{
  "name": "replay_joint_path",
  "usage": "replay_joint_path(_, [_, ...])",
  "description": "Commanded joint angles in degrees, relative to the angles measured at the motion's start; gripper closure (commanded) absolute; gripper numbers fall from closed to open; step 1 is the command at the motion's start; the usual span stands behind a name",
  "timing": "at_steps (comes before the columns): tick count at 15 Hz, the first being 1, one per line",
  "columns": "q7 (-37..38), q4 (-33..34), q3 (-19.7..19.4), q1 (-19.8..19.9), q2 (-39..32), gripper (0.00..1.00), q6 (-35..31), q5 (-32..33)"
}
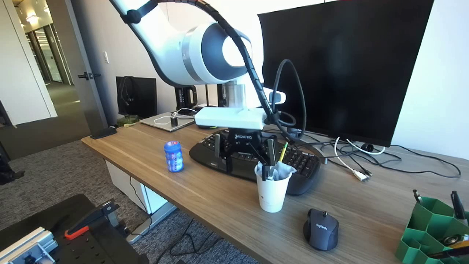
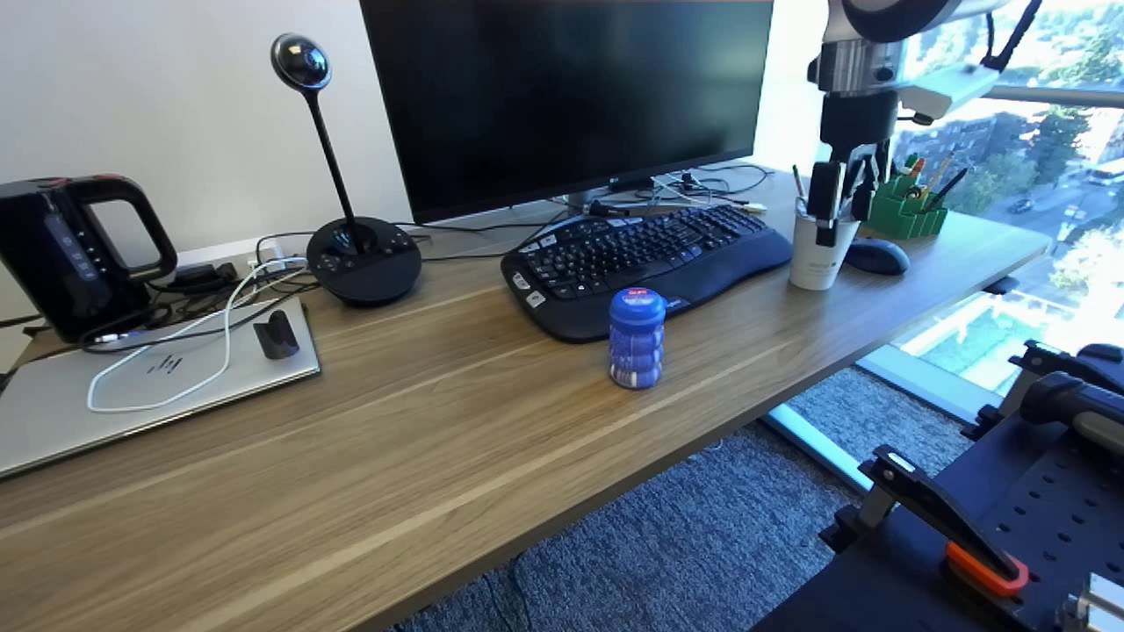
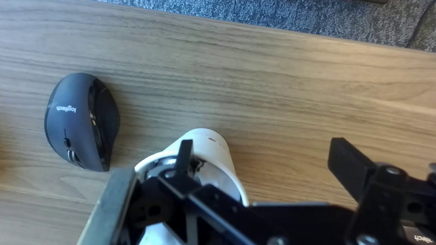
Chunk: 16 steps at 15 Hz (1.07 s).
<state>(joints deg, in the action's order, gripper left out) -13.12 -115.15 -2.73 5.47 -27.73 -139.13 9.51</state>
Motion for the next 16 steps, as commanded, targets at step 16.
replay_joint_path(16, [-2.1,-0.5,2.1,0.0,3.3,0.00,-0.5,-0.9])
